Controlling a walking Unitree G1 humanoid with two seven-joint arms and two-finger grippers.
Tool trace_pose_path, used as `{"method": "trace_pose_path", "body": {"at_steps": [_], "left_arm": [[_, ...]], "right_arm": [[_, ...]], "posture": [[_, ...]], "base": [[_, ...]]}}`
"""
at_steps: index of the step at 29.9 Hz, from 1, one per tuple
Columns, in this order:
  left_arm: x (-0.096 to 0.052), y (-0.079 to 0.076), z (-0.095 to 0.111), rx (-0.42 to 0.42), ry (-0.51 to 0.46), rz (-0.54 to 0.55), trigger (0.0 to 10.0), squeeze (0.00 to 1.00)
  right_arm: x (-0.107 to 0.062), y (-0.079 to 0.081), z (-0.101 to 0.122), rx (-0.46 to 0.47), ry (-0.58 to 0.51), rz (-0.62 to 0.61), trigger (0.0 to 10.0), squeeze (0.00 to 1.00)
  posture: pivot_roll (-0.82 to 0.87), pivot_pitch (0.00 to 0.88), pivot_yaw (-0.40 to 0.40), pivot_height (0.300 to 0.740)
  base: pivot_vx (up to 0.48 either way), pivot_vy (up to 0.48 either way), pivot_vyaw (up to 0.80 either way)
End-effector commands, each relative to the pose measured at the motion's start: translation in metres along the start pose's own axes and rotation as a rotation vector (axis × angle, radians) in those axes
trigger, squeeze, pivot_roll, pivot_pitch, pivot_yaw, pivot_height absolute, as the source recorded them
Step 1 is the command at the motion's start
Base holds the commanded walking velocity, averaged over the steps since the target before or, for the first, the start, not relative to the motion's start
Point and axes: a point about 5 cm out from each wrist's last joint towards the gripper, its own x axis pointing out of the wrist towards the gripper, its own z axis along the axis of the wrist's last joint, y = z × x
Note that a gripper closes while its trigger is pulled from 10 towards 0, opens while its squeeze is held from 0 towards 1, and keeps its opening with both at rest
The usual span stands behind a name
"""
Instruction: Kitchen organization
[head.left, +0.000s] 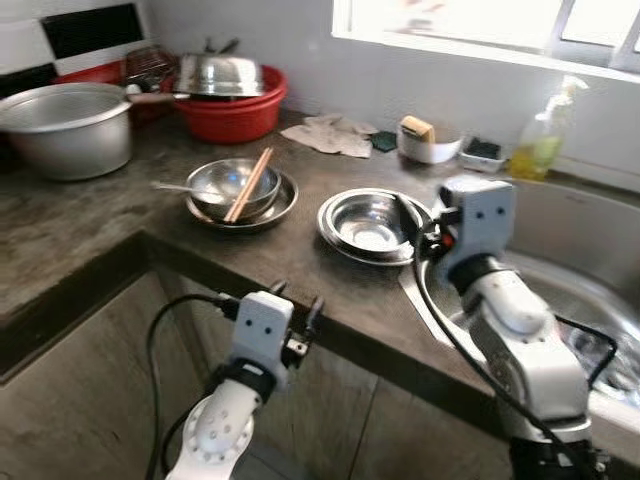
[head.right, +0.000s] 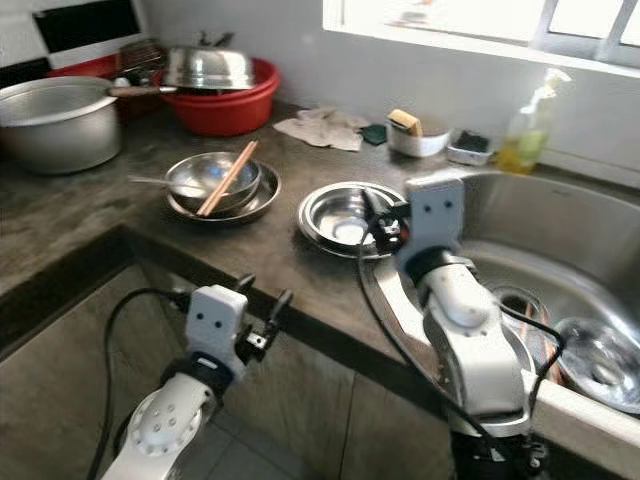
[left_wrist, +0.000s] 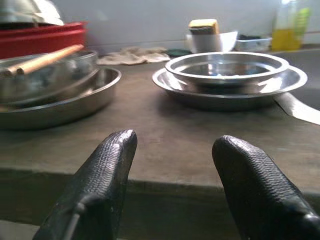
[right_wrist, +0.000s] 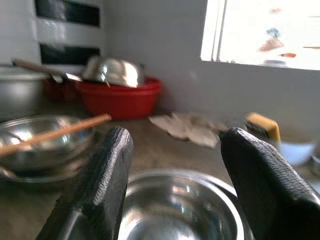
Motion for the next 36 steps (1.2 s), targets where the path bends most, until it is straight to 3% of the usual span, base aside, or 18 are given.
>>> {"method": "trace_pose_path", "body": {"at_steps": [1, 11, 17, 19, 20, 21, 22, 27, 28, 29, 36], "left_arm": [[0.001, -0.002, 0.000, -0.009, 0.003, -0.003, 10.0, 0.00], [-0.002, -0.002, -0.001, -0.028, 0.001, -0.026, 10.0, 0.00], [-0.011, 0.001, -0.009, -0.061, 0.019, -0.086, 10.0, 0.00], [-0.015, -0.002, -0.017, -0.072, 0.049, -0.132, 10.0, 0.00], [-0.016, -0.004, -0.017, -0.080, 0.051, -0.148, 10.0, 0.00], [-0.016, -0.006, -0.017, -0.086, 0.051, -0.162, 10.0, 0.00], [-0.017, -0.009, -0.017, -0.092, 0.047, -0.182, 10.0, 0.00], [-0.019, -0.019, -0.013, -0.108, 0.013, -0.246, 10.0, 0.00], [-0.020, -0.021, -0.012, -0.111, 0.002, -0.254, 10.0, 0.00], [-0.020, -0.022, -0.011, -0.105, -0.006, -0.259, 10.0, 0.00], [-0.020, -0.025, -0.012, -0.110, -0.010, -0.265, 10.0, 0.00]], "right_arm": [[0.002, -0.009, 0.001, 0.003, -0.006, -0.023, 10.0, 0.00], [0.009, -0.015, 0.008, 0.001, -0.010, -0.025, 10.0, 0.00], [0.023, -0.027, 0.003, -0.010, 0.106, -0.030, 10.0, 0.00], [0.029, -0.032, -0.011, -0.014, 0.268, -0.033, 10.0, 0.00], [0.031, -0.035, -0.013, -0.017, 0.294, -0.047, 10.0, 0.04], [0.032, -0.038, -0.013, -0.017, 0.290, -0.069, 10.0, 0.39], [0.033, -0.041, -0.012, 0.005, 0.286, -0.086, 10.0, 1.00], [0.036, -0.053, -0.016, 0.013, 0.369, -0.139, 10.0, 1.00], [0.037, -0.056, -0.018, 0.019, 0.397, -0.156, 10.0, 0.71], [0.037, -0.059, -0.020, 0.029, 0.421, -0.173, 10.0, 0.00], [0.039, -0.070, -0.028, 0.140, 0.573, -0.204, 10.0, 0.00]], "posture": [[0.08, 0.034, -0.043, 0.740], [0.08, 0.027, -0.043, 0.740], [0.08, 0.020, -0.049, 0.740], [0.08, 0.019, -0.053, 0.740], [0.08, 0.021, -0.054, 0.740], [0.08, 0.021, -0.054, 0.740], [0.09, 0.020, -0.058, 0.740], [0.09, 0.020, -0.062, 0.740], [0.09, 0.020, -0.062, 0.740], [0.09, 0.020, -0.062, 0.740], [0.08, 0.033, -0.067, 0.740]], "base": [[0.000, 0.000, 0.00], [0.000, 0.000, 0.00], [0.000, 0.000, 0.00], [0.000, 0.000, 0.00], [0.000, 0.000, 0.00], [0.000, 0.000, 0.00], [0.000, 0.000, 0.00], [0.000, 0.000, 0.00], [0.000, 0.000, 0.00], [0.000, 0.000, 0.00], [0.000, 0.000, 0.00]]}}
